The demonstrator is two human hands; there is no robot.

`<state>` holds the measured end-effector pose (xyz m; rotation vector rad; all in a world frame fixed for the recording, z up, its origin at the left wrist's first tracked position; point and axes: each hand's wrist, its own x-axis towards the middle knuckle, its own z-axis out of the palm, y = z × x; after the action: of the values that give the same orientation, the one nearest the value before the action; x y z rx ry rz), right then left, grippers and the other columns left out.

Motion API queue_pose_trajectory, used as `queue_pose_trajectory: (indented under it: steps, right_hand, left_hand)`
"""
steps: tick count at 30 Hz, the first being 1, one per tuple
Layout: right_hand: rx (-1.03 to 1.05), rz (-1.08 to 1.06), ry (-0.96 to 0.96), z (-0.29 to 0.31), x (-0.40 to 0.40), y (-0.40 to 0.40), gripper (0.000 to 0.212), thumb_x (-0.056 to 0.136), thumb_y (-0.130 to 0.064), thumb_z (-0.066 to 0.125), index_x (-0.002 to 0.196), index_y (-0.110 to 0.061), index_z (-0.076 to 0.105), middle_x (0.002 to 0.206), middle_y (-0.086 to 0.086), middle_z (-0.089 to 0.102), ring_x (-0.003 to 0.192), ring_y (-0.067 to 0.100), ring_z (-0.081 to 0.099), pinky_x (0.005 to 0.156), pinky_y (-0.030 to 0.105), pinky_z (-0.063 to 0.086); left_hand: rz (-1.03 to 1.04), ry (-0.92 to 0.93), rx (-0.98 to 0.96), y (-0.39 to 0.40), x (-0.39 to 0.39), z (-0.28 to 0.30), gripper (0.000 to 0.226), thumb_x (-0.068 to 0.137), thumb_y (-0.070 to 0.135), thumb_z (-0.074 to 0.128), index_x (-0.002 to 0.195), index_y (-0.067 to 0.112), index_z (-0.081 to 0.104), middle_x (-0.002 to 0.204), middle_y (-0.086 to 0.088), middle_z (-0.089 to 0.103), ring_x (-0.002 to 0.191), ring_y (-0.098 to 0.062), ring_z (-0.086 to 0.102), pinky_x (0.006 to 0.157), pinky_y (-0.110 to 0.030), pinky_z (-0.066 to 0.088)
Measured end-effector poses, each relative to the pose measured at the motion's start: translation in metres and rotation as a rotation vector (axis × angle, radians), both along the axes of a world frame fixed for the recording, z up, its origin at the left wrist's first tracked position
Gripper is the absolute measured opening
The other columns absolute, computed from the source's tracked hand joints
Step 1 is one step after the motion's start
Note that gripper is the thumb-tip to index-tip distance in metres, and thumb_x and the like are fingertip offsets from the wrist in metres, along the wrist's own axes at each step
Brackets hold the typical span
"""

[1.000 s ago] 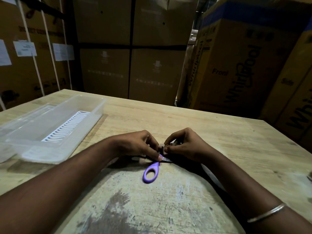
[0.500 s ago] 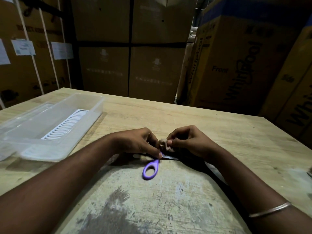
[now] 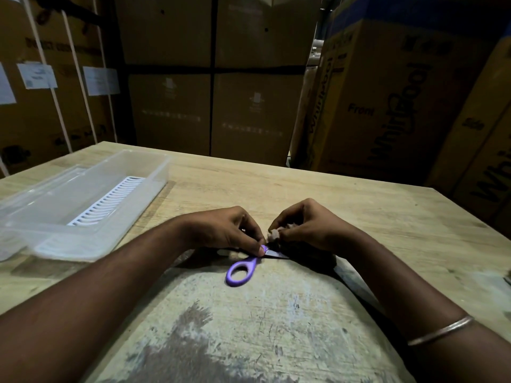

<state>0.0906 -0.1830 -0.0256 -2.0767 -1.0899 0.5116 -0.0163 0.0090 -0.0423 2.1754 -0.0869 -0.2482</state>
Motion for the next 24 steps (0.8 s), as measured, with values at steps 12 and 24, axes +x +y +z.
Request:
queue_pose_trajectory:
  steps: [12,24]
  right_hand:
    - [0.081,-0.120,-0.005,-0.009,0.007,-0.005,0.008,0.083,-0.007,0.074,0.089,-0.007,0.078,0.085,0.013,0.076,0.073,0.015,0.070,0.070,0.027,0.057]
    - [0.483,-0.515,-0.025,-0.014,0.020,-0.023,0.009,0.088,-0.011,0.069,0.094,-0.018,0.069,0.083,0.013,0.074,0.071,0.019,0.074,0.064,0.036,0.063]
  left_hand:
    - [0.024,0.014,-0.044,-0.002,-0.002,0.001,0.011,0.086,0.013,0.074,0.095,0.008,0.078,0.080,0.004,0.074,0.072,-0.003,0.063,0.069,-0.017,0.046]
    - [0.286,-0.093,-0.141,-0.013,0.003,-0.017,0.018,0.074,0.043,0.076,0.080,0.025,0.077,0.081,0.003,0.075,0.082,-0.017,0.068,0.087,-0.040,0.049]
